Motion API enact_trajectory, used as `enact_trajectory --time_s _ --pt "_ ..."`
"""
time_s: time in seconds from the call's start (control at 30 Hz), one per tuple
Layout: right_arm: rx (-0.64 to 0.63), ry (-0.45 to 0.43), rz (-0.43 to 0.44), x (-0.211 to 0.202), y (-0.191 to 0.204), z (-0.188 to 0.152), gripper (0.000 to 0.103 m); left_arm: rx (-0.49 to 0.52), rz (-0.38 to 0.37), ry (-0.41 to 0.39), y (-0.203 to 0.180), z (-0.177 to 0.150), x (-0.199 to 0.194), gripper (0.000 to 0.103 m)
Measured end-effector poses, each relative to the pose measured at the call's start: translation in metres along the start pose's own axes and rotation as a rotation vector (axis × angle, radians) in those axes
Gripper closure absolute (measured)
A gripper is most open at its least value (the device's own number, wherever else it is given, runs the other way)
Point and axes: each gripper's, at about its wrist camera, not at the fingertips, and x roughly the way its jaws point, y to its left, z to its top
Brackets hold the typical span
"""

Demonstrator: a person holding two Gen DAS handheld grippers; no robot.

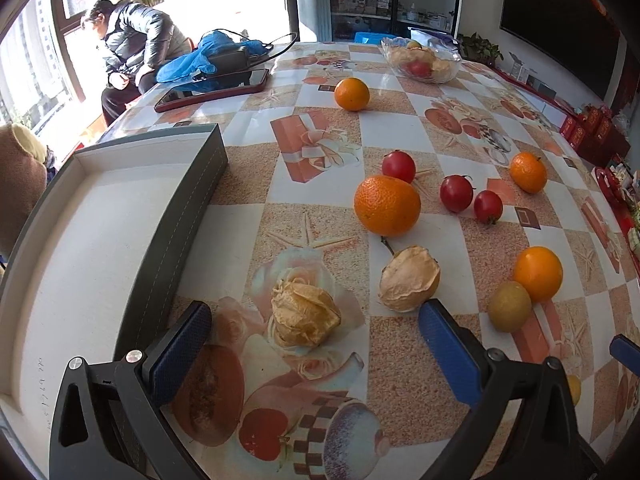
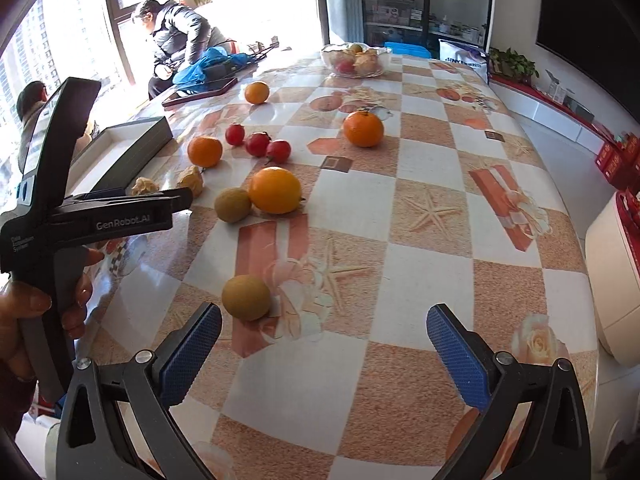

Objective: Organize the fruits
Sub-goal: 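Grasp the brown round fruit with the right gripper while the left gripper approaches a papery husk fruit, then close the left gripper on the papery husk fruit and lift it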

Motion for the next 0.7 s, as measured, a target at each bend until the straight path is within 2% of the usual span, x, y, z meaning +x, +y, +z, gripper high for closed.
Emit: enact_trajectory --time_s 0.17,0.2,0.23,0.27,0.3,0.37,0.4,0.43,0.5,0.7 --pt "-0.038 0.037 -0.004 0.016 0.018 0.006 0.001 -0.015 -0.009 0.036 0.001 0.002 0.001 0.002" --pt "-0.039 0.046 -0.009 0.018 0.019 0.007 0.012 -0.012 -0.013 0.036 0.001 0.001 -0.001 0.004" --pt "-0.054 0.027 -0.040 0.017 0.023 0.007 0.017 -0.005 -0.014 0.026 0.000 0.001 -0.004 0.014" --pt "-0.059 0.024 -0.023 0.014 0.023 0.007 0.032 0.002 -0.015 0.013 -0.001 0.000 -0.007 0.028" --pt "-0.061 0.019 -0.017 0.012 0.025 0.008 0.050 0.006 -0.017 0.006 -0.001 -0.001 -0.011 0.035" --pt "-0.072 0.017 -0.021 0.010 0.027 0.008 0.073 0.003 -0.018 -0.004 0.001 -0.001 -0.016 0.066" --pt "-0.066 0.017 -0.018 0.009 0.026 0.008 0.074 -0.004 -0.020 -0.007 0.003 -0.002 -0.018 0.074" --pt "-0.057 0.015 -0.014 0.009 0.024 0.007 0.074 -0.016 -0.040 -0.013 0.005 -0.002 -0.020 0.075" --pt "-0.044 0.012 -0.014 0.008 0.020 0.005 0.074 -0.029 -0.047 -0.036 0.010 -0.005 -0.025 0.075" --pt "-0.031 0.012 -0.022 0.004 0.011 -0.001 0.074 0.033 -0.003 -0.106 0.029 -0.014 -0.029 0.072"
